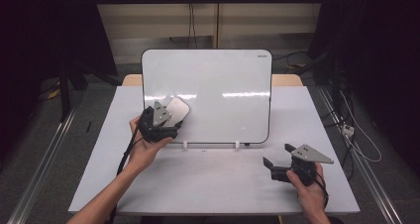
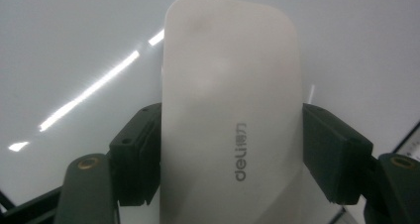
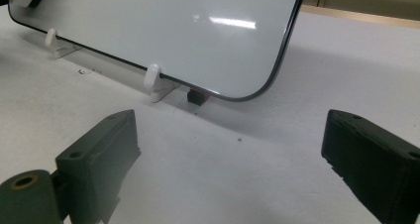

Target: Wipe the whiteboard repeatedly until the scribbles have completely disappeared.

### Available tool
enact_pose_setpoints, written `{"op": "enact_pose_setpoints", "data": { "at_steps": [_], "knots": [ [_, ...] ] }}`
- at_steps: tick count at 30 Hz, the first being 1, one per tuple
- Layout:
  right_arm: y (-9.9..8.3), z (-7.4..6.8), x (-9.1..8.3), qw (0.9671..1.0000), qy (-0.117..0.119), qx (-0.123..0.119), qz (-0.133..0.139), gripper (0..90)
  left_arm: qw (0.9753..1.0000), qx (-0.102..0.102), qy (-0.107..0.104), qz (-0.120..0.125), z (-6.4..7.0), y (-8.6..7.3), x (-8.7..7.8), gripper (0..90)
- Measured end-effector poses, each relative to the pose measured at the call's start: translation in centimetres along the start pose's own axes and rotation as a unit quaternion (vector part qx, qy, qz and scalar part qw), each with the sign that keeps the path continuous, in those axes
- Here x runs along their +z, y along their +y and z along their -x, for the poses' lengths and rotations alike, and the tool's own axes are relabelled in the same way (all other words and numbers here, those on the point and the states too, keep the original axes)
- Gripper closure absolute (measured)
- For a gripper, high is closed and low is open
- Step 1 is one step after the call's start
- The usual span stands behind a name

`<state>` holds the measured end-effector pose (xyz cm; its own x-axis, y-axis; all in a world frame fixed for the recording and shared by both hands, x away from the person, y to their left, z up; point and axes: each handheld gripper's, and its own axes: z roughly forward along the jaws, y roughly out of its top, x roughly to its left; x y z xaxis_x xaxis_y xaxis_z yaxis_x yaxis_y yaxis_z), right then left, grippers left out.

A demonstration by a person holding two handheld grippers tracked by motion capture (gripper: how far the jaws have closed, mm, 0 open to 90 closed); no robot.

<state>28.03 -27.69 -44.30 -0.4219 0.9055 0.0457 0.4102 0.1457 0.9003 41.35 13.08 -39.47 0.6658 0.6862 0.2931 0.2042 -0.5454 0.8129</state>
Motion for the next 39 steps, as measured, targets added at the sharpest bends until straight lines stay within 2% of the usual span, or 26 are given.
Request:
{"op": "enact_pose_setpoints", "data": {
  "at_steps": [2,3,5,6,11,16,26,32,36,39],
  "knots": [
    [0.0,0.0,0.0,1.0000,0.000,0.000,-0.001,7.3,1.0000,0.004,-0.003,-0.001,0.3,-0.2,0.0,29.7],
    [0.0,0.0,0.1,1.0000,0.001,0.002,0.000,7.3,1.0000,-0.002,-0.007,0.000,0.4,-0.4,0.0,29.7],
    [0.0,0.0,0.1,1.0000,0.002,-0.001,-0.001,7.3,0.9999,0.013,-0.007,-0.004,0.7,-0.5,0.0,29.7],
    [0.0,0.0,0.1,1.0000,0.002,-0.001,-0.001,7.4,0.9999,0.010,-0.008,-0.003,0.8,-0.5,-0.1,29.7],
    [0.0,0.1,-0.1,1.0000,0.001,0.002,0.001,7.3,0.9997,0.019,-0.011,-0.015,0.6,-0.3,-0.2,29.9],
    [-0.1,0.2,-0.3,1.0000,-0.001,0.003,0.003,7.3,0.9998,0.011,-0.004,-0.018,-0.3,-0.3,-0.5,29.9],
    [-0.1,0.1,-0.2,1.0000,-0.002,0.000,0.001,7.3,0.9994,-0.032,0.015,-0.007,-3.3,0.5,-1.2,29.8],
    [-0.1,0.2,-0.1,1.0000,-0.001,0.001,0.001,7.4,0.9967,-0.076,0.027,0.011,-5.6,1.6,-1.4,29.7],
    [-0.1,0.2,-0.2,1.0000,-0.001,-0.001,0.001,7.4,0.9966,-0.072,0.039,0.010,-5.7,2.3,-1.4,29.6],
    [0.0,0.2,-0.2,1.0000,0.000,0.000,0.001,7.4,0.9966,-0.071,0.041,0.013,-5.7,2.2,-1.4,29.6]
  ]
}}
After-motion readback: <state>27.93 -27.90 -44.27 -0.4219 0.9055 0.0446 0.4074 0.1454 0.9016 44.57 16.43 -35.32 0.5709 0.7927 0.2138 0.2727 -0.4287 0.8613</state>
